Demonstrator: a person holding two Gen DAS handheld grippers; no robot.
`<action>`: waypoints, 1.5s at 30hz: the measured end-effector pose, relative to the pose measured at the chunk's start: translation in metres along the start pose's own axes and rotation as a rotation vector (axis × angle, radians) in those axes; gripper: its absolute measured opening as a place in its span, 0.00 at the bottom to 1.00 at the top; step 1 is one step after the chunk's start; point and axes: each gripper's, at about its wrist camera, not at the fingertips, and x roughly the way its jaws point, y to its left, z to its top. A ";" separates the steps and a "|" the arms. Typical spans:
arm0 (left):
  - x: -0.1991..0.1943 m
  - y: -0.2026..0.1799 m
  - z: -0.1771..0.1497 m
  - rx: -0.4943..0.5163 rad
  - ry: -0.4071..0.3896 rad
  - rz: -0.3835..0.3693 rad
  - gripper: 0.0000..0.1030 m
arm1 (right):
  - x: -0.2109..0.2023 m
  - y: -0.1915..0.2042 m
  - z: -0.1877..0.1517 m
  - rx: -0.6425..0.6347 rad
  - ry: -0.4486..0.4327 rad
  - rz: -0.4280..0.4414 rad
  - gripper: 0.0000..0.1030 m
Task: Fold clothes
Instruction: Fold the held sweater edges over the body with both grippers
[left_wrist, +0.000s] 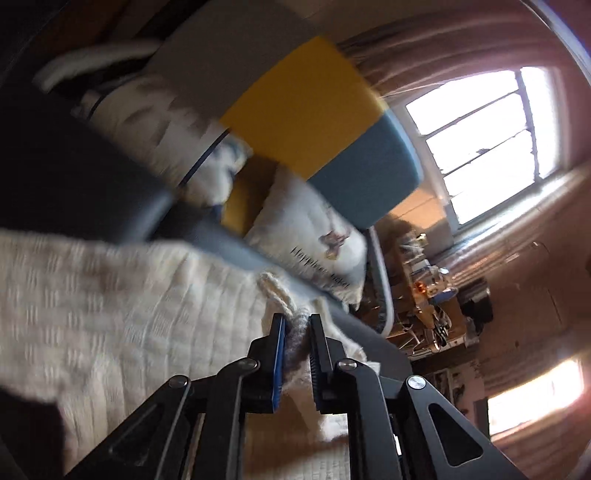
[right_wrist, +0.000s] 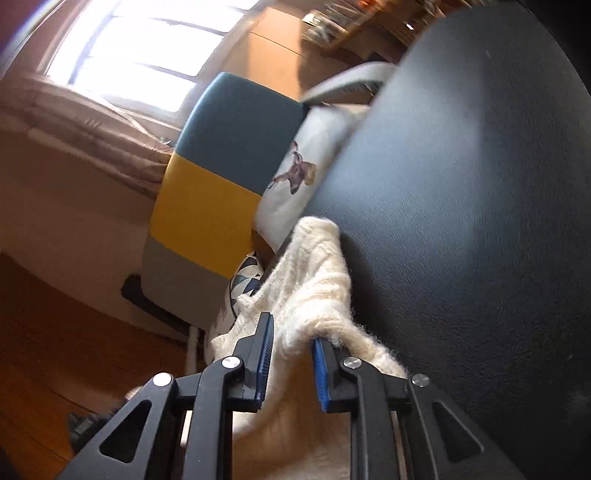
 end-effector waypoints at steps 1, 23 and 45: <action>-0.002 -0.004 0.005 0.049 -0.006 0.014 0.12 | 0.000 0.006 -0.003 -0.053 0.008 -0.032 0.19; -0.004 0.150 -0.036 -0.442 0.225 0.032 0.38 | 0.018 -0.014 -0.023 -0.102 0.148 -0.063 0.18; 0.027 0.103 -0.028 -0.404 0.022 0.216 0.07 | 0.016 -0.019 -0.014 -0.108 0.181 -0.049 0.13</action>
